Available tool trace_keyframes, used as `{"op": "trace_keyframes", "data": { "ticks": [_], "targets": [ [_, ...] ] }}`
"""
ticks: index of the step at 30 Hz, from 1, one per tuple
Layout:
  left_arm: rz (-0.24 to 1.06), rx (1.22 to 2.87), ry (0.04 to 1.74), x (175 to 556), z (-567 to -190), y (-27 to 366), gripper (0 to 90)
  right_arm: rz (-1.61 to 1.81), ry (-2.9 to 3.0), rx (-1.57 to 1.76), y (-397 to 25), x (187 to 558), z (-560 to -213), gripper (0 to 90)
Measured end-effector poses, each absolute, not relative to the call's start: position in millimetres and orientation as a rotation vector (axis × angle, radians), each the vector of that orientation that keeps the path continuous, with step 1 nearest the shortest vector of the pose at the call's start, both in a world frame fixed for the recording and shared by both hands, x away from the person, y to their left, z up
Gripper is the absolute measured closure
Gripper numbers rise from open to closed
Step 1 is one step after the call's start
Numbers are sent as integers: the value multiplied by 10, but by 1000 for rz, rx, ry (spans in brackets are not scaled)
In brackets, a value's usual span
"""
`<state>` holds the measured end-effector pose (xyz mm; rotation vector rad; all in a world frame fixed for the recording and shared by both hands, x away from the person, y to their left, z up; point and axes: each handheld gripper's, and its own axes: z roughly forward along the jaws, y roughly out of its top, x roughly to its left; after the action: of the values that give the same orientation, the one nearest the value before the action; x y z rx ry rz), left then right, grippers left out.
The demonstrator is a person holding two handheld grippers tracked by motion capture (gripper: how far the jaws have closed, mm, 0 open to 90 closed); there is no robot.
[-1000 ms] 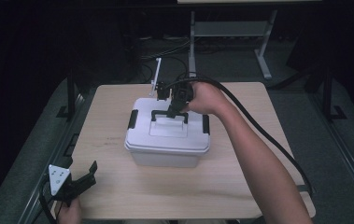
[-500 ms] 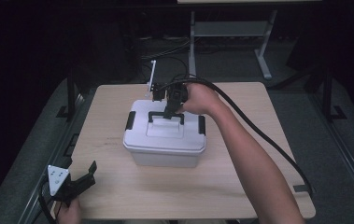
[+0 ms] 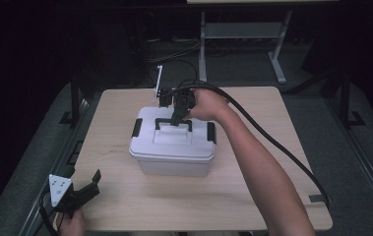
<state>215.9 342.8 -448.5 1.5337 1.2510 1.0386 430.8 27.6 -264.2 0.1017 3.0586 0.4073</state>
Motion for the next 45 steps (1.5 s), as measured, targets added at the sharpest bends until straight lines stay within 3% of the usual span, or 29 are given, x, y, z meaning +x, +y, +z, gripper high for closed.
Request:
{"op": "trace_keyframes", "data": {
  "ticks": [45],
  "targets": [
    [1035, 1523, 1263, 2158, -4485, 3437, 135, 464, 3071, 106, 256, 4334, -2733, 837]
  ]
}}
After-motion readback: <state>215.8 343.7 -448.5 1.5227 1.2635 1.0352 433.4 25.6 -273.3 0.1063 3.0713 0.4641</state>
